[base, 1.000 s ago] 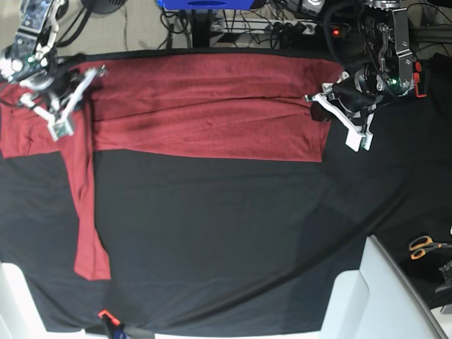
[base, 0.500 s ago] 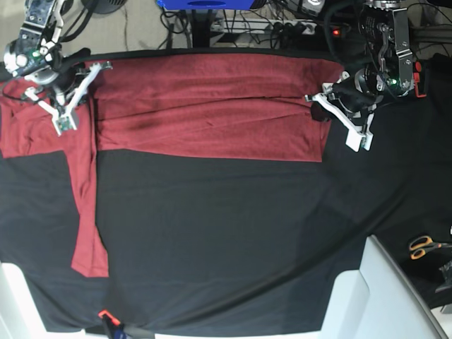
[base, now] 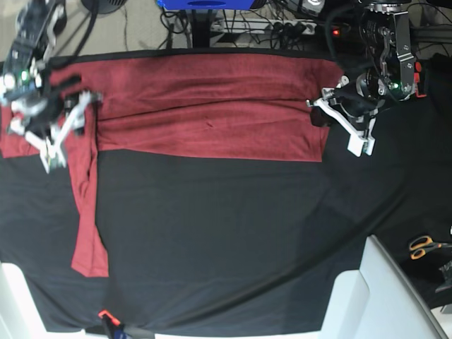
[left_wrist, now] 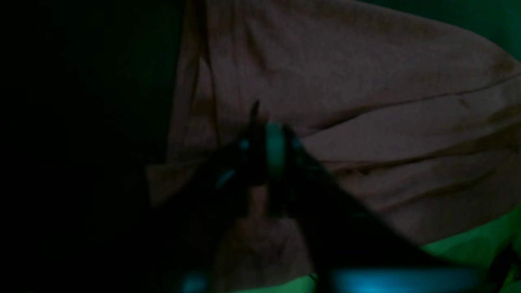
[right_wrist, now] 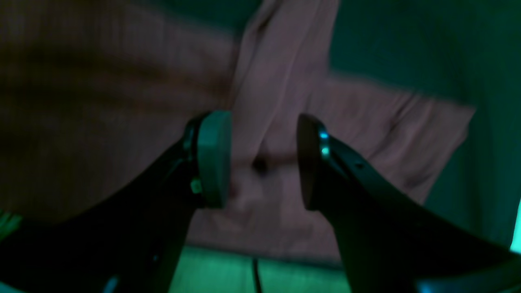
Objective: Fold the T-shirt properly
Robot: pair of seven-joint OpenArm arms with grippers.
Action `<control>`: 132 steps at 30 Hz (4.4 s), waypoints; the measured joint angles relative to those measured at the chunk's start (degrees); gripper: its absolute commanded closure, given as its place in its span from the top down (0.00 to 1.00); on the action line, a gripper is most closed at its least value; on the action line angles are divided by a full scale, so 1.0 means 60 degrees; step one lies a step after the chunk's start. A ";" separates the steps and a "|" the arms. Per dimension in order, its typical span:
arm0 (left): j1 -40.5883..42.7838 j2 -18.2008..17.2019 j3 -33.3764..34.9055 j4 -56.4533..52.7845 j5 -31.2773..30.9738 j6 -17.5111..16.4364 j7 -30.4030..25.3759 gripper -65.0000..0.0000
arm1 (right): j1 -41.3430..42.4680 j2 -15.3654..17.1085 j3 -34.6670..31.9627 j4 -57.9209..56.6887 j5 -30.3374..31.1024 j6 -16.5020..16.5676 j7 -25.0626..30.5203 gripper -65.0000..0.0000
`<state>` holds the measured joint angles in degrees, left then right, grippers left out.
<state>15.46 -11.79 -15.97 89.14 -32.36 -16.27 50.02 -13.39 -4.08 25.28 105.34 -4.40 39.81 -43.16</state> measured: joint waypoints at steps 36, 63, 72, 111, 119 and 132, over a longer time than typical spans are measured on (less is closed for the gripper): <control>0.0182 0.0066 -0.3253 0.0397 -0.0066 -0.1111 0.0066 0.89 | 0.7399 0.2550 -0.0007 -1.3686 -0.0025 -0.1566 0.4335 0.02; -0.0047 0.0036 -0.3217 -0.0299 -0.0066 -0.1111 0.0036 0.89 | -0.0011 -0.0124 -0.3963 -0.0459 -0.0029 -0.1213 0.0459 0.00; -0.0062 0.0055 -0.3198 -0.0353 -0.0066 -0.1111 0.0022 0.89 | -0.1038 -0.0219 -0.4226 -0.0248 -0.0007 -0.1206 0.0448 0.00; 0.0135 -0.0007 -0.3257 -0.0350 -0.0058 -0.1107 0.0000 0.89 | 0.3308 0.0550 -0.2561 -0.5960 0.1162 -0.1209 0.0455 0.54; 0.0131 0.0004 -0.3264 -0.0361 -0.0036 -0.1115 -0.0004 0.89 | 0.3464 0.0827 -0.2561 -0.7198 0.1304 -0.1129 0.1366 0.52; 0.0739 -0.0350 -0.3472 -0.0339 -0.0058 -0.2565 0.0011 0.89 | 0.2277 0.0244 -0.3009 -0.3945 0.1075 -0.1231 -0.0189 0.00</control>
<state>19.90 -13.89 -36.80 87.11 -32.71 -31.66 50.09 0.27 -2.61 7.22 81.67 2.04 32.42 -44.29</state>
